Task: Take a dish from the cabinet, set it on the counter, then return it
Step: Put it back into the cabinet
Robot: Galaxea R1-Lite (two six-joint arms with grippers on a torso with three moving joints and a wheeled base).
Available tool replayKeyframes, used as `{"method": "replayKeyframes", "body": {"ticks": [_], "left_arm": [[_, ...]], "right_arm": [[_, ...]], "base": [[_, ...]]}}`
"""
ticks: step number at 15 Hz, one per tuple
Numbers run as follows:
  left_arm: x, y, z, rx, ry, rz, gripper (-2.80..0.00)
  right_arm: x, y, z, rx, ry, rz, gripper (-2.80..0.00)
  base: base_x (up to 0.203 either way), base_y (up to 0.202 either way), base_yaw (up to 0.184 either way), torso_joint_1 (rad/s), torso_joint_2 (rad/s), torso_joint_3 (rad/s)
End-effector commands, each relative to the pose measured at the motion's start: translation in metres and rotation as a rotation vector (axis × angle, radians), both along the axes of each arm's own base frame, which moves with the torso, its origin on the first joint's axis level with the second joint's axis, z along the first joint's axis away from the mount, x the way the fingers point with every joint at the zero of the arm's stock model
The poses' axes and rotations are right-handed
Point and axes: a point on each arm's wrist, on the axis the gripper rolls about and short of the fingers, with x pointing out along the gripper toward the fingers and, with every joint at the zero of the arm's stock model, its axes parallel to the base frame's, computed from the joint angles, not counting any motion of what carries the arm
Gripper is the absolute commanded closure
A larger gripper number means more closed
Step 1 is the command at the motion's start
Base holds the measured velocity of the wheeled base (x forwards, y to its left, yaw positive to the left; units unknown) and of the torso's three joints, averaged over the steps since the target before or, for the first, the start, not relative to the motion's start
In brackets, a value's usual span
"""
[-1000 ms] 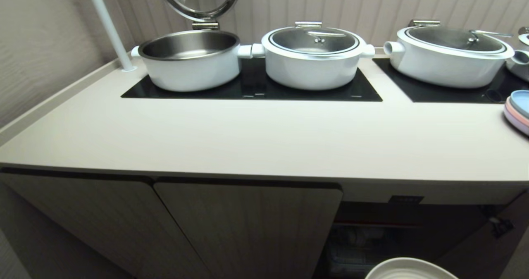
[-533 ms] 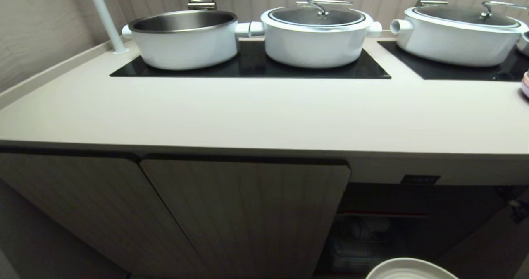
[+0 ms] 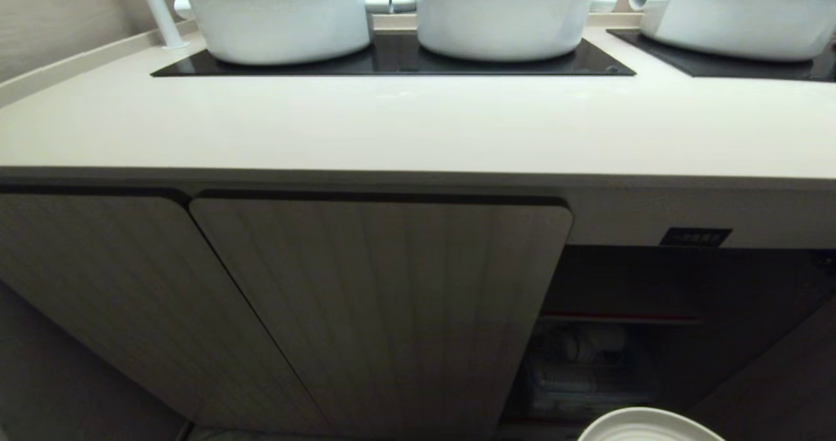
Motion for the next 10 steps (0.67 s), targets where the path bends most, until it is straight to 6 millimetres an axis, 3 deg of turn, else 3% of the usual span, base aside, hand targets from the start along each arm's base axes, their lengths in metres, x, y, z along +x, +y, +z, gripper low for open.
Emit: {"method": "replayKeyframes", "body": {"ticks": [1, 10], "left_arm": [[0.0000, 0.0000, 0.0000, -0.001, -0.001, 0.000, 0.00], [0.0000, 0.0000, 0.0000, 0.000, -0.001, 0.000, 0.00]], "right_arm": [[-0.0003, -0.0001, -0.0005, 0.001, 0.004, -0.002, 0.00], [-0.0007, -0.0003, -0.0021, -0.001, 0.010, -0.003, 0.00]], "base": [[0.000, 0.000, 0.000, -0.176, 0.48, 0.280], [0.000, 0.000, 0.000, -0.158, 0.46, 0.299]]}}
